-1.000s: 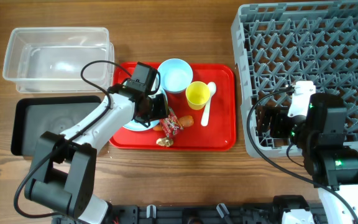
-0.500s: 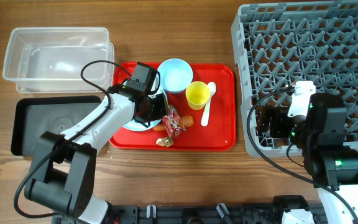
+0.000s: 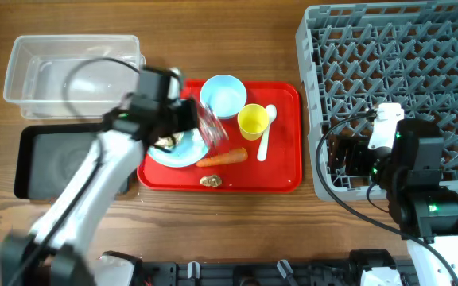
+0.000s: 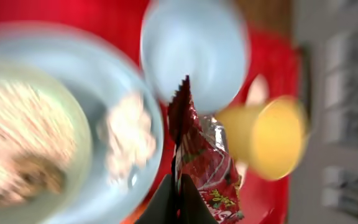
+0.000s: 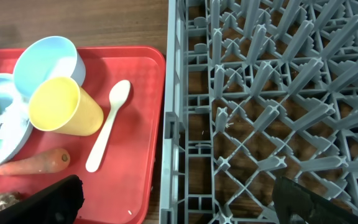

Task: Sort waste into correct bins and load items into the dishwasher rack
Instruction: 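Carry the wrapper left and drop it into the clear plastic bin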

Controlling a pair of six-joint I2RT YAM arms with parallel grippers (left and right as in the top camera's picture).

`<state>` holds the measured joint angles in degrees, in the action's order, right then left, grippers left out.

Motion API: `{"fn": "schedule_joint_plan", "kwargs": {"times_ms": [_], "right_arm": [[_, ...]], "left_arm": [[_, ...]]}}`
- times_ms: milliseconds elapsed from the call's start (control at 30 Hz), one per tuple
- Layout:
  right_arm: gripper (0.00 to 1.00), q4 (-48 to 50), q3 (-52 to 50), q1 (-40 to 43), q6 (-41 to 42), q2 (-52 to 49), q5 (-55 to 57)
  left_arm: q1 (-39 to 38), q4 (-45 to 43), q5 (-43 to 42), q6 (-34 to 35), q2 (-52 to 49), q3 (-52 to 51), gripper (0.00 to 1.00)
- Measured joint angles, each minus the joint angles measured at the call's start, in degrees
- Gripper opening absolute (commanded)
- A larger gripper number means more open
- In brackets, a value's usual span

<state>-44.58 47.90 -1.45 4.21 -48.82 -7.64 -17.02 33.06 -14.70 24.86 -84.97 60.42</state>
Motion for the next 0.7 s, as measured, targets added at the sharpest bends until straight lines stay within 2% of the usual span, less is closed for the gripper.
{"fn": "schedule_joint_plan", "kwargs": {"times_ms": [33,167,267,467,567,600,700], "right_arm": [[1.00,0.00,0.00,0.00,0.00,0.00,0.00],[1.00,0.02,0.00,0.00,0.00,0.00,0.00],[1.00,0.02,0.00,0.00,0.00,0.00,0.00],[1.00,0.02,0.04,0.00,0.00,0.00,0.00],[1.00,0.00,0.04,0.00,0.00,0.00,0.00],[1.00,0.02,0.04,0.00,0.00,0.00,0.00],[1.00,0.00,0.04,0.00,0.00,0.00,0.00]], "left_arm": [[2.49,-1.95,1.36,-0.59,3.93,0.68,0.04],[8.68,-8.57,7.19,-1.22,8.31,1.09,0.04],[13.11,-13.03,12.70,-1.53,7.98,1.20,0.07],[19.56,-21.86,19.67,-1.84,2.67,1.20,0.04],[22.14,-24.46,21.18,-1.90,-0.94,1.20,0.18],[22.73,-24.96,21.40,-2.16,-2.01,1.20,0.19],[24.11,-26.16,22.14,-2.27,-5.42,1.20,0.44]]}}
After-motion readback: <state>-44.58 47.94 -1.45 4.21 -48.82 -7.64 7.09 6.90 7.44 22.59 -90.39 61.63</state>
